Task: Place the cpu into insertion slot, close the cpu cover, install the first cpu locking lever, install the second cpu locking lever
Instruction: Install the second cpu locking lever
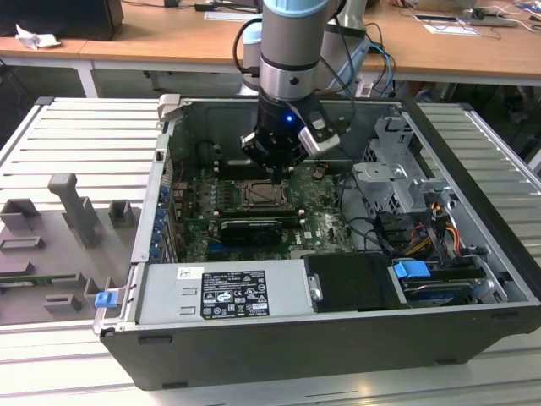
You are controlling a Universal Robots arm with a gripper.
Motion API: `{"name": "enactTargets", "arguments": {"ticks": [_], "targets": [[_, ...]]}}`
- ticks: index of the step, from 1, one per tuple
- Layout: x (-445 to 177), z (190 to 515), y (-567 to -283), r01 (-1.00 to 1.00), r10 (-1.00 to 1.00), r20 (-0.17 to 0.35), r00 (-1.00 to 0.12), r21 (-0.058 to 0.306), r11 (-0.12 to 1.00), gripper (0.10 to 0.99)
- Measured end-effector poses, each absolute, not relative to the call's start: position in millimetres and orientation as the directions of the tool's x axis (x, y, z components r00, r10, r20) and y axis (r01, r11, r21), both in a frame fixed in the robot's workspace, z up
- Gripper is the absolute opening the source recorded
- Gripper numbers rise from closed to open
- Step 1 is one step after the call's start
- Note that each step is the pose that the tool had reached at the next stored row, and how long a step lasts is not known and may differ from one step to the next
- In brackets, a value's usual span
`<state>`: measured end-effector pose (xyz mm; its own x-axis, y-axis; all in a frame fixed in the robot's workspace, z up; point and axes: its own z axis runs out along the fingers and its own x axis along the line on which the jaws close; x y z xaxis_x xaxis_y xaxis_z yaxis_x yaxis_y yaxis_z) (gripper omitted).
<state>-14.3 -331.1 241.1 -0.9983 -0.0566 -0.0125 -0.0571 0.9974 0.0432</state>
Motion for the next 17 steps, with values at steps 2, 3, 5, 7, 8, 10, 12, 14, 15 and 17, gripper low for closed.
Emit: {"name": "enactTargets", "arguments": {"ticks": [2, 3, 5, 7, 8, 10, 12, 14, 15, 17], "targets": [[-14, 241, -337, -0.057, -0.057, -0.012, -0.998, 0.043, 0.997, 0.106], [-14, 241, -342, -0.057, -0.057, -0.011, -0.998, 0.043, 0.997, 0.106], [-14, 241, -346, -0.057, -0.057, -0.010, -0.998, 0.045, 0.997, 0.106], [-14, 241, -355, -0.057, -0.056, -0.011, -0.998, 0.060, 0.997, 0.106], [-14, 241, -360, -0.057, -0.056, -0.009, -0.998, 0.075, 0.996, 0.106], [-14, 240, -367, -0.056, -0.056, -0.005, -0.998, 0.102, 0.993, 0.106], [-15, 238, -370, -0.056, -0.056, -0.005, -0.998, 0.107, 0.993, 0.106], [-17, 238, -371, -0.057, -0.057, -0.005, -0.998, 0.107, 0.993, 0.106], [-18, 238, -372, -0.057, -0.057, -0.005, -0.998, 0.107, 0.993, 0.106], [-21, 237, -372, -0.058, -0.058, -0.005, -0.998, 0.107, 0.993, 0.106]]}}
